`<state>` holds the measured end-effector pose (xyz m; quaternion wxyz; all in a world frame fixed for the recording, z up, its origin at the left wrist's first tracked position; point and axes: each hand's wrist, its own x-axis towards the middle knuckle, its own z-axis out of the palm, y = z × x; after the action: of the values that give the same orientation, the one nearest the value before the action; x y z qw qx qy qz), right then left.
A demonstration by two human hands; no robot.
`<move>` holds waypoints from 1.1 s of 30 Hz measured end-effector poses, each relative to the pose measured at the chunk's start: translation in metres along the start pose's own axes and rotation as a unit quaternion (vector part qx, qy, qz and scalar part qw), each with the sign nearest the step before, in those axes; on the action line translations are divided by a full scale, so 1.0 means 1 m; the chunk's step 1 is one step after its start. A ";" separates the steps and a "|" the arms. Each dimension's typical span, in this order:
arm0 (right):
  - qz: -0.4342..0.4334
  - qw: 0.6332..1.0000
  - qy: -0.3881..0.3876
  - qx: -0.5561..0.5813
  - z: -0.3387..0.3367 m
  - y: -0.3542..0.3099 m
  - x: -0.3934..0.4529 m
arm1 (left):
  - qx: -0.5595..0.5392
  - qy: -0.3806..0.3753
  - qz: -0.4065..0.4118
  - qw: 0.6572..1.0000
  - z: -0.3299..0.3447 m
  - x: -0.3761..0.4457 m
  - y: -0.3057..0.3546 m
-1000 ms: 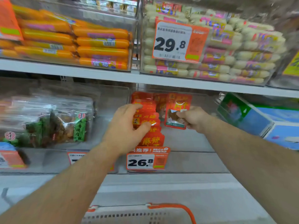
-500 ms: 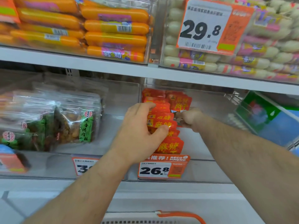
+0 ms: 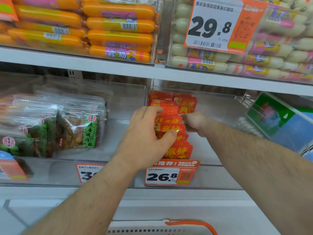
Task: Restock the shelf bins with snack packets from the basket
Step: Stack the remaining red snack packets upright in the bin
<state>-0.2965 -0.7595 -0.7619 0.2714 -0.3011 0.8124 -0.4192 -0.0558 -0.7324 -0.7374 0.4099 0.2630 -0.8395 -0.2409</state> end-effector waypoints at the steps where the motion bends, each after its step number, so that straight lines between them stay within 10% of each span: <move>1: 0.005 1.000 -0.001 0.006 0.000 0.000 -0.001 | 0.000 0.000 0.000 1.000 0.000 0.000 0.000; 17: 0.002 0.990 0.138 0.002 -0.025 -0.018 -0.058 | -0.036 -0.003 -0.044 0.998 -0.008 0.002 0.008; 22: -0.275 0.900 0.338 -0.004 -0.030 -0.014 -0.155 | 0.048 0.092 0.161 0.981 -0.024 -0.044 0.039; 26: -0.401 0.848 0.342 0.051 0.003 0.041 -0.213 | 0.048 -0.110 0.155 0.981 -0.002 -0.133 0.021; 33: -0.121 0.977 0.067 -0.164 0.083 0.172 -0.246 | 0.163 -0.400 0.024 0.902 0.010 -0.196 -0.009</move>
<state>-0.1191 -0.5458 -0.9028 0.1108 -0.4088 0.8441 -0.3287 0.0417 -0.6119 -0.8585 -0.0029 0.1875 -0.9664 -0.1757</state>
